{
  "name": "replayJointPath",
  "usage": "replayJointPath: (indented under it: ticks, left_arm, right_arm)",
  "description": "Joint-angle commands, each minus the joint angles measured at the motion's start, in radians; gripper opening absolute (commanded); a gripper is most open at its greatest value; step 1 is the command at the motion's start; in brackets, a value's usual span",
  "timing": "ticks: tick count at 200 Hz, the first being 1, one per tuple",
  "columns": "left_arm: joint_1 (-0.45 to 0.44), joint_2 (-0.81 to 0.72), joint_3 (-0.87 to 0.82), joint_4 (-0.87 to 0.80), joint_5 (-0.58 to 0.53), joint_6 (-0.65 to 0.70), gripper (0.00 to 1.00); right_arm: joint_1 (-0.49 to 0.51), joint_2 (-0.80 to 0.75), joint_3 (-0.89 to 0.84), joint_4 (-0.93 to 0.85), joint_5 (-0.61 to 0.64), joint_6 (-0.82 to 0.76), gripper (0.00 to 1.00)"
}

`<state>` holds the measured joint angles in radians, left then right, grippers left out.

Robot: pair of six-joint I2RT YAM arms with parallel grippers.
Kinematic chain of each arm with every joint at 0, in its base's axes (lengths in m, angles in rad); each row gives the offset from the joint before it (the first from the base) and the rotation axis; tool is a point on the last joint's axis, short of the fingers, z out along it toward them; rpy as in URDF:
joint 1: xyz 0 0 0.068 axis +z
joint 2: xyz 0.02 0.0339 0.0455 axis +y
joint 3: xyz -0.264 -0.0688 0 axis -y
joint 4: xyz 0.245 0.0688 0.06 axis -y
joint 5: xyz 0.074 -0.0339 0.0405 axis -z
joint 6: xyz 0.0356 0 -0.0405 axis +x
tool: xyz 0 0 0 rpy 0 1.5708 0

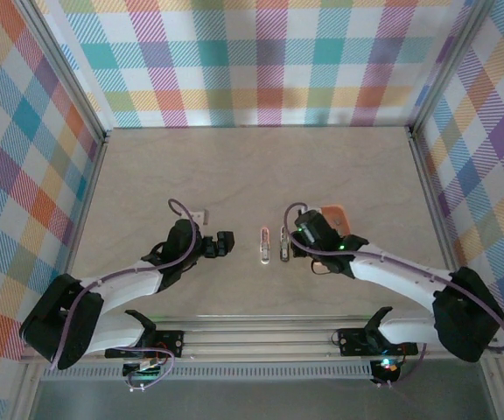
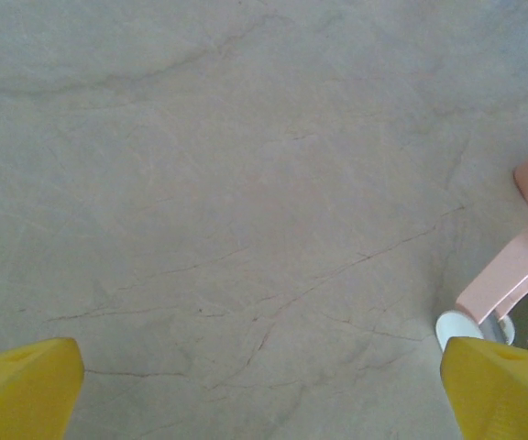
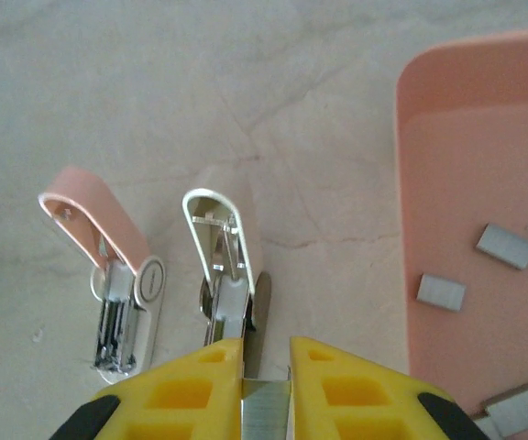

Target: Load the staples into the stapler

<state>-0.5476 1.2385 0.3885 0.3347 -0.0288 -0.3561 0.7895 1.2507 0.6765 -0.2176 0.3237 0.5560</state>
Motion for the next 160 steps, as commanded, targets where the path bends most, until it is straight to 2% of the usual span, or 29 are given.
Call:
replayJointPath:
  ticks: [1, 30, 98, 160]
  left_arm:
    - [-0.005, 0.026, -0.017, 0.067, 0.040, -0.017, 1.00]
    - [-0.015, 0.057, -0.026, 0.096, 0.065, -0.024, 1.00]
    - [-0.065, 0.072, -0.081, 0.192, 0.075, -0.024, 1.00]
    - [-0.075, 0.030, -0.098, 0.157, 0.030, -0.013, 1.00]
  right_arm:
    - [0.053, 0.036, 0.020, 0.011, 0.079, 0.068, 0.17]
    - [0.100, 0.082, 0.023, 0.018, 0.105, 0.095, 0.17]
    - [0.117, 0.175, 0.045, 0.074, 0.112, 0.098, 0.17]
    - [0.117, 0.199, 0.061, 0.079, 0.122, 0.095, 0.17]
